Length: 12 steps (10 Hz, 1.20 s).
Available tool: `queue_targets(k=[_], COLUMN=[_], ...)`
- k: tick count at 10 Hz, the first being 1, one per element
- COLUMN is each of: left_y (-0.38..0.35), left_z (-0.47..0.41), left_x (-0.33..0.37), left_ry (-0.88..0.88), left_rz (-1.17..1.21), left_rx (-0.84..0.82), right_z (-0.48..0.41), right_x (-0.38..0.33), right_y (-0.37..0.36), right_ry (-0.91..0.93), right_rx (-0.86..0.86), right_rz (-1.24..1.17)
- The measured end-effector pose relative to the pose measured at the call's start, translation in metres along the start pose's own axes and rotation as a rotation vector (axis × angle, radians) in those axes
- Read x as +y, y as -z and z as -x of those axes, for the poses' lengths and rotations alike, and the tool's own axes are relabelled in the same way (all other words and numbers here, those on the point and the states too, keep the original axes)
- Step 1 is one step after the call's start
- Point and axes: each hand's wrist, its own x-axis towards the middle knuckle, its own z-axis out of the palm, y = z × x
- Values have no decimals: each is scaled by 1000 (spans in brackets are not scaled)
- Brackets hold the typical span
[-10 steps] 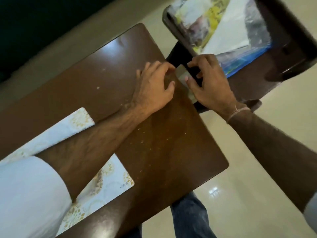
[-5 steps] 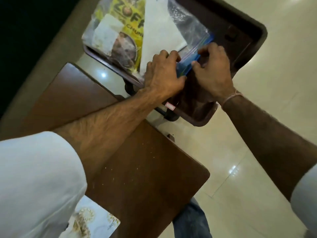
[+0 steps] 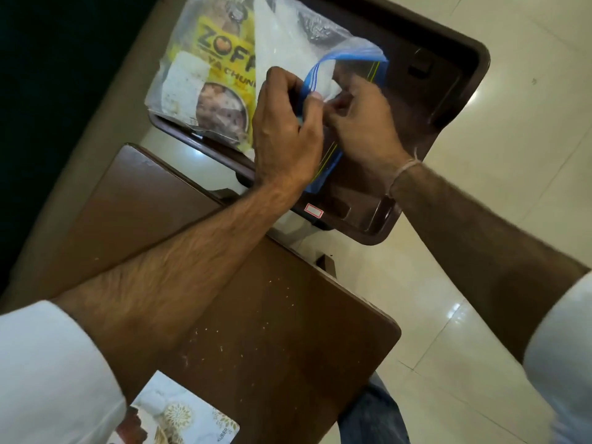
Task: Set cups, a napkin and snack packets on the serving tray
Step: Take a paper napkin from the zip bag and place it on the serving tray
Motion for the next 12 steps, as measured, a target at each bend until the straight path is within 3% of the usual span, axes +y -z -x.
queue_targets(k=[1,2,3,4,5,7,8,10,12], left_y=[5,8,8,10,13,23,35,76,136], left_z=[2,2,2,2,2,8,27,96,182], left_x=[4,5,6,7,9,10,11,-7,-57], left_ry=[-13,16,39,74,129,201,242,461,681], left_rz=[41,42,38,55,91,96,185,318,330], left_rx=[-14,-27,-36,-32,4,-63,-121,-471,-349], right_z=[-15,-28,-43,-39,-32,31,64,120,162], right_x=[-10,-13,-10,-22,-27,-11,-6,-17,-23], right_y=[-14,-20,-28,-21,-4,60,80,50,-19], right_ry=[-5,83,-168,-203,-229,-361,-334,-305,-403], right_rx=[-83,-107,-14,-147,-199,-117,-133,-243,-415], right_rz=[239,653,338,72,-32,-388,-495,-551,-464])
